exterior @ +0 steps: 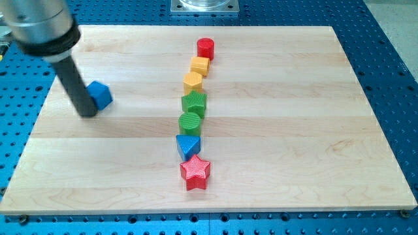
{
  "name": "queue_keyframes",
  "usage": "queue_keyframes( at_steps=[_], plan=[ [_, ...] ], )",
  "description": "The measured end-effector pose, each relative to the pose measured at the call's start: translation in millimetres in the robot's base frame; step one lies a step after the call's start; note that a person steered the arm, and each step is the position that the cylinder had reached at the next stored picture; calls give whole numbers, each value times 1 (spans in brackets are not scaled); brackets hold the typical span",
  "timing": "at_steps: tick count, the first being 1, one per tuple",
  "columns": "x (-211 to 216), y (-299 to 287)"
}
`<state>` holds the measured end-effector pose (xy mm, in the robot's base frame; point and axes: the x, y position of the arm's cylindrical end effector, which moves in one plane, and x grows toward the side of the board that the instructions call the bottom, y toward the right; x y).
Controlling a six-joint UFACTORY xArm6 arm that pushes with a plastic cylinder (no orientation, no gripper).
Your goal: Move the blue cube to the top side of the red circle
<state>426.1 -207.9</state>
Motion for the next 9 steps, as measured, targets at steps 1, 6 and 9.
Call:
queue_keyframes(
  at_steps=[1,6,9],
  plan=[
    [-53,4],
    [-88,94],
    [-136,72]
  ],
)
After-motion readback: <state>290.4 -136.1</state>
